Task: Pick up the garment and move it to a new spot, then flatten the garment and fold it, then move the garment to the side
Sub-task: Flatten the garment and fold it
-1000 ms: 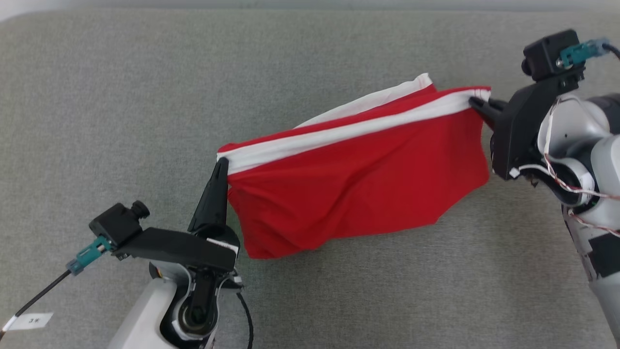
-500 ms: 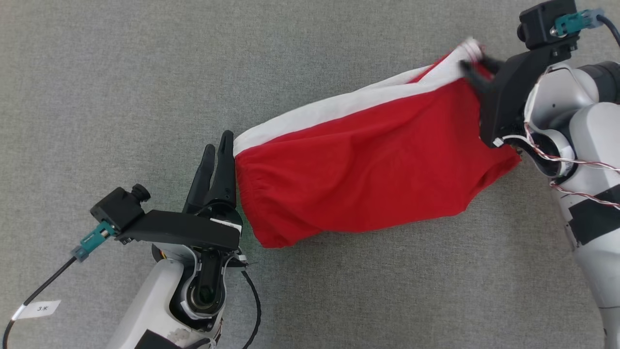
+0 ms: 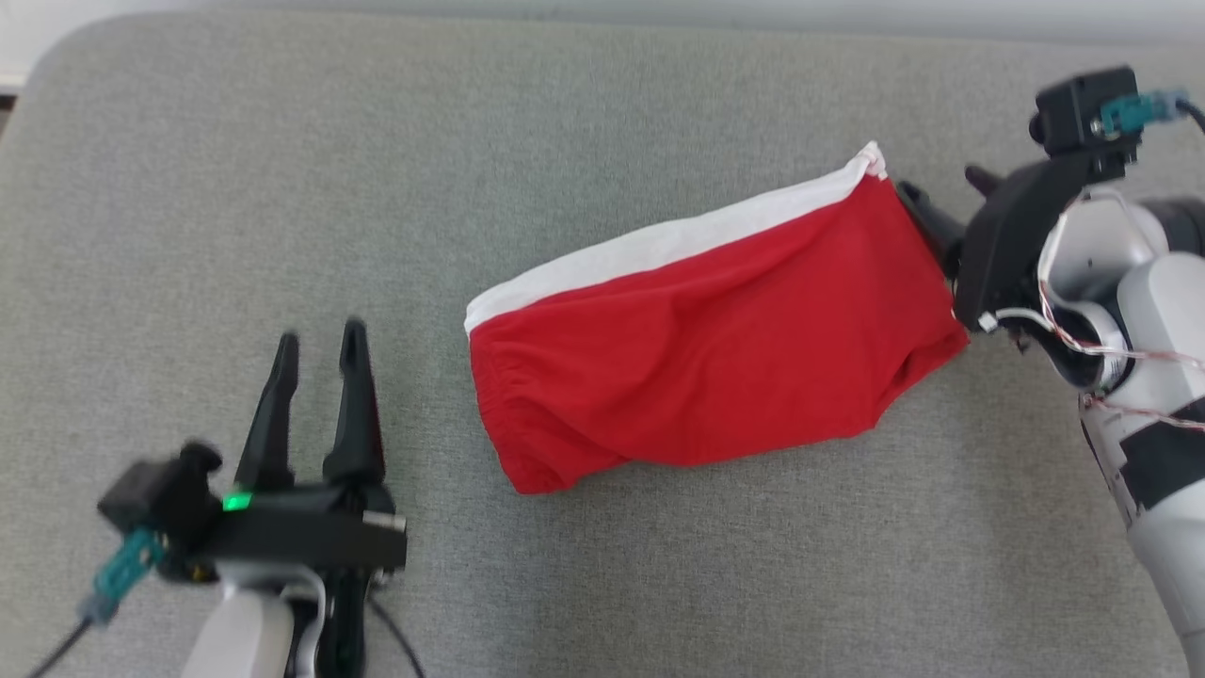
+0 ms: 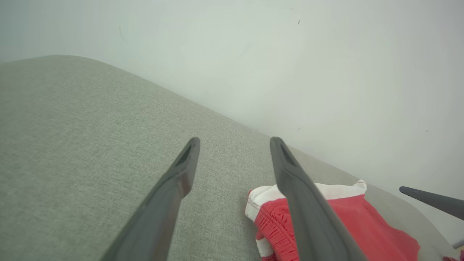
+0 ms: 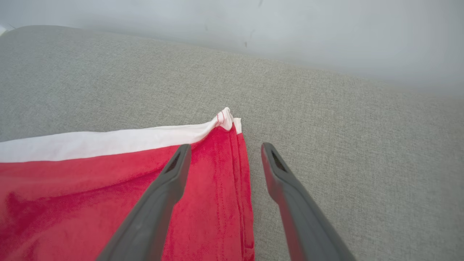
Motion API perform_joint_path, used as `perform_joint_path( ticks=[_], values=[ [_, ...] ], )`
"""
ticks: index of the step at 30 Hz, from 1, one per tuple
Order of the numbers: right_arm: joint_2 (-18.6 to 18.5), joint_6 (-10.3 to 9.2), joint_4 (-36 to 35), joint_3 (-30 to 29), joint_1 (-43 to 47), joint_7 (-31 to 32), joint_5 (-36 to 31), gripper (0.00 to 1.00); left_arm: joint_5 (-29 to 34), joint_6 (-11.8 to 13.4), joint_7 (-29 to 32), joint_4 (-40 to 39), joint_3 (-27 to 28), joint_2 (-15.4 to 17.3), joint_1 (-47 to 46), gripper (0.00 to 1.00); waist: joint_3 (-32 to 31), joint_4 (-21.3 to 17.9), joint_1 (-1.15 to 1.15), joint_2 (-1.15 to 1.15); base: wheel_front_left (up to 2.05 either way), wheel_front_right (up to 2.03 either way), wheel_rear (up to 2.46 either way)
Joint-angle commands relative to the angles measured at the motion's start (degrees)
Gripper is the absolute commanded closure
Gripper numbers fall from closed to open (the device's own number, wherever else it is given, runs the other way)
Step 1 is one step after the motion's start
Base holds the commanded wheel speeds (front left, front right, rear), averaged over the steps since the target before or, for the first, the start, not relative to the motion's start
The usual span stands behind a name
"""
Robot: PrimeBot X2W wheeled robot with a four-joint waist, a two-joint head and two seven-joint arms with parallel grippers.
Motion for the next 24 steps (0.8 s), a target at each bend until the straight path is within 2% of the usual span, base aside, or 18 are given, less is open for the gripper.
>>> perform_joint_path(
  ticks=[1, 10, 14, 24],
  values=[
    [-0.31, -0.14, 0.53, -0.56, 1.58, -0.05, 0.6, 0.0, 2.95, -0.18, -0.14, -0.81, 1.47, -0.66, 2.38, 0.0, -2.02, 0.19, 0.01, 0.0, 0.0, 0.0, 0.0],
    [0.29, -0.14, 5.56, -5.7, 6.35, -1.84, -0.92, 0.0, 19.96, -2.9, -0.14, -6.69, 9.65, -3.39, 12.99, 0.0, -3.15, 1.8, 0.01, 0.0, 0.0, 0.0, 0.0],
    [1.76, -0.14, 8.4, -8.23, 6.2, -2.55, -2.91, 0.0, 22.56, -3.94, -0.15, -8.61, 11.17, -4.31, 16.26, 0.0, -2.31, 2.79, 0.01, 0.0, 0.0, 0.0, 0.0],
    [4.2, -0.14, 12.52, -12.34, 4.03, -5.13, -6.87, 0.0, 23.22, -4.8, -0.15, -9.79, 11.8, -4.94, 19.54, 0.0, 0.01, 4.5, 0.01, 0.0, 0.0, 0.0, 0.0]
  ],
)
